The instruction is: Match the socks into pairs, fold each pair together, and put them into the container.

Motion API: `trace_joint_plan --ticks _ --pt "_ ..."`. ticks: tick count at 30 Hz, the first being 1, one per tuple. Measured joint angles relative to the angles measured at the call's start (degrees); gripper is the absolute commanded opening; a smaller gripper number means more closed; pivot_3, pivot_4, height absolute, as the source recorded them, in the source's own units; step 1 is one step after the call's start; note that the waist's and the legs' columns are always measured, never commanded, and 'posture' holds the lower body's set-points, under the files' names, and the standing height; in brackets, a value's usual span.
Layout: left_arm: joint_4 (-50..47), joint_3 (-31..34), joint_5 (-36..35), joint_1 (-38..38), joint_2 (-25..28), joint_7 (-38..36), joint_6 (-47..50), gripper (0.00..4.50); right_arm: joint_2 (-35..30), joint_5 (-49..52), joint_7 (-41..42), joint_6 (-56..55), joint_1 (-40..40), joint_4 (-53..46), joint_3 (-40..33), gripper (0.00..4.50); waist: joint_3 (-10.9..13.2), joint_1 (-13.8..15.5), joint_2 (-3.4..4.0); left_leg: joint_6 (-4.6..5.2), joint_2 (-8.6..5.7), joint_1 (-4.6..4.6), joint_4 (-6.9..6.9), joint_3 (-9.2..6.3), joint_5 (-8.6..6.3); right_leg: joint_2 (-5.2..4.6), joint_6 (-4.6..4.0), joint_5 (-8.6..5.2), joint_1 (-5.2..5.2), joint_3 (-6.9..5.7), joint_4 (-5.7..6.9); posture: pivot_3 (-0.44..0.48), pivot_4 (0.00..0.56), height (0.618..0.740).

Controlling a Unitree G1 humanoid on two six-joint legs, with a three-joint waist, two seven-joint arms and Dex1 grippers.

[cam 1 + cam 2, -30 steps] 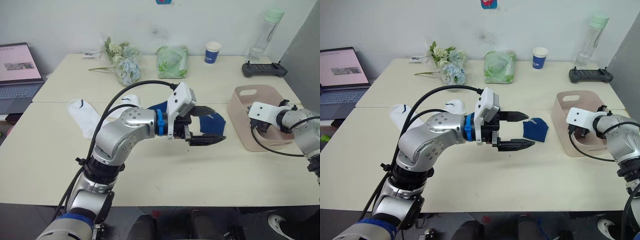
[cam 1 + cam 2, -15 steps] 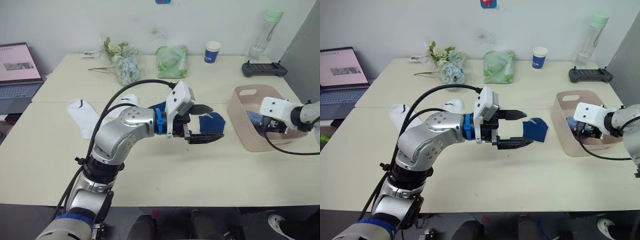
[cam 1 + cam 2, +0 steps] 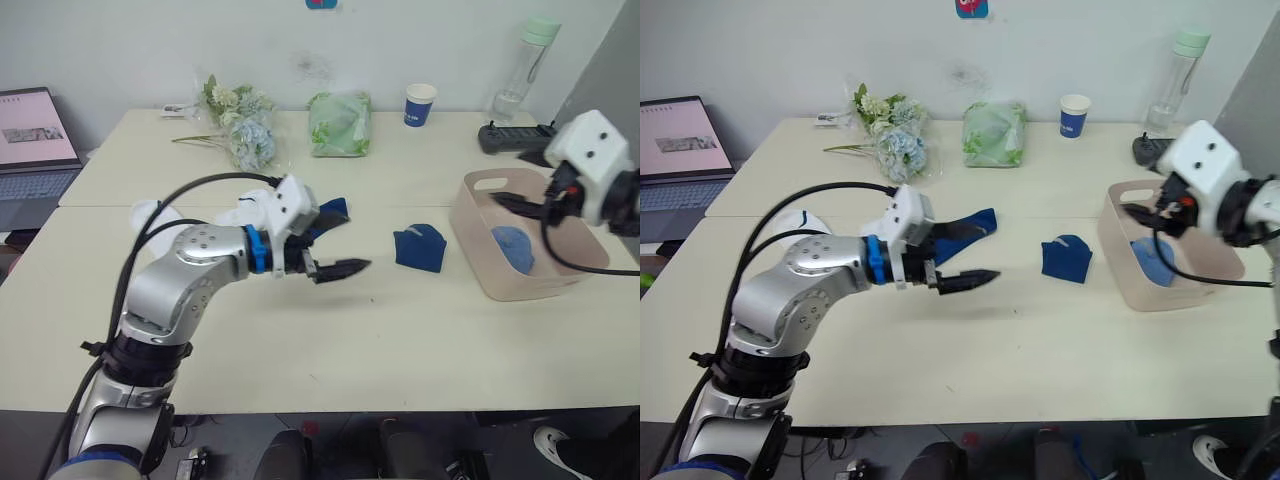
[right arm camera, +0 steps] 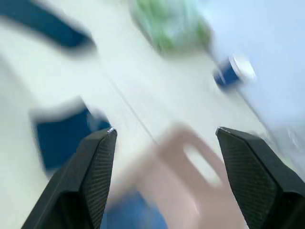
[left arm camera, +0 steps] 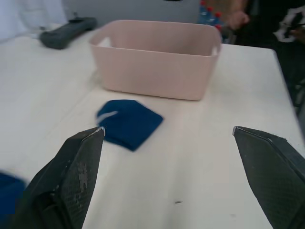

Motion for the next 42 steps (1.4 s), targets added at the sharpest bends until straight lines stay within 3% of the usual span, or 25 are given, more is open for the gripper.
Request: trace_joint_plan --ticks 6,10,14,17,21,22,32,42 --pt "-1.38 9.77 1.48 12.12 1.04 6.42 -2.11 4.5 19.02 3.81 -14.17 7.7 5.9 -10.0 4.26 3.58 -0.02 0.17 -0.02 -0.01 -0.05 -0.18 -0.09 0.04 0.0 -0.13 0.0 0.0 -0.2 0.06 -0.13 0.0 0.15 0.74" --pt "-6.01 17.72 4.1 27.33 -0.44 12.9 -5.17 4.5 26.73 -0.05 -23.58 2.46 19.63 -14.11 12.88 3.58 -0.07 0.29 -0.06 -0.03 -0.04 -0.27 -0.21 0.07 -0.01 -0.19 0.03 -0.03 -0.36 0.08 -0.18 0.0 0.15 0.74" --pt "-6.57 23.38 6.34 40.04 -1.18 15.16 -8.9 4.5 27.87 -3.69 -27.01 -8.75 31.56 -13.19 17.04 3.58 -0.06 0.59 -0.06 0.15 -0.13 -0.16 -0.11 0.12 -0.11 -0.27 0.0 0.0 -0.27 0.11 -0.09 0.0 0.15 0.74" --pt "-5.74 27.13 6.64 45.67 -1.18 14.03 -12.57 4.5 27.99 -2.99 -27.17 -12.89 36.2 -12.58 15.68 3.58 -0.07 0.57 -0.08 0.23 -0.09 0.19 -0.12 0.07 -0.15 -0.23 -0.04 0.01 0.08 0.03 -0.1 0.0 0.15 0.74" --pt "1.98 30.5 8.4 50.13 -0.34 11.7 -19.61 4.5 26.56 -0.78 -26.42 -16.85 40.97 -8.99 9.07 4.48 -0.09 0.28 -0.07 0.24 -0.06 0.23 -0.15 0.1 -0.15 -0.12 -0.08 -0.01 0.09 0.04 -0.08 0.0 0.15 0.74" --pt "3.49 30.65 8.8 50.78 0.03 10.91 -21.19 4.5 25.57 -0.45 -25.63 -17.55 41.75 -8.45 7.85 4.48 -0.1 0.26 -0.09 0.24 -0.06 0.23 -0.15 0.1 -0.16 -0.11 -0.08 -0.01 0.09 0.04 -0.08 0.0 0.15 0.74" --pt "11.99 27.83 11.13 45.82 -0.09 8.64 -31.31 4.5 20.52 2.76 -20.9 -20.18 42.57 -8.16 4.81 4.48 -0.11 0.21 -0.11 0.24 -0.02 0.22 -0.16 0.06 -0.16 -0.07 -0.08 0.0 0.1 0.01 -0.06 0.0 0.15 0.74" --pt "20.09 14.91 12.72 23.49 0.7 3.27 -28.72 4.5 17.92 4.7 -20.76 -10.24 35.69 -15.03 9.71 4.48 -0.12 0.22 -0.13 0.24 -0.05 0.16 -0.14 0.04 -0.16 -0.01 -0.07 0.01 0.06 -0.03 -0.06 0.0 0.15 0.74"
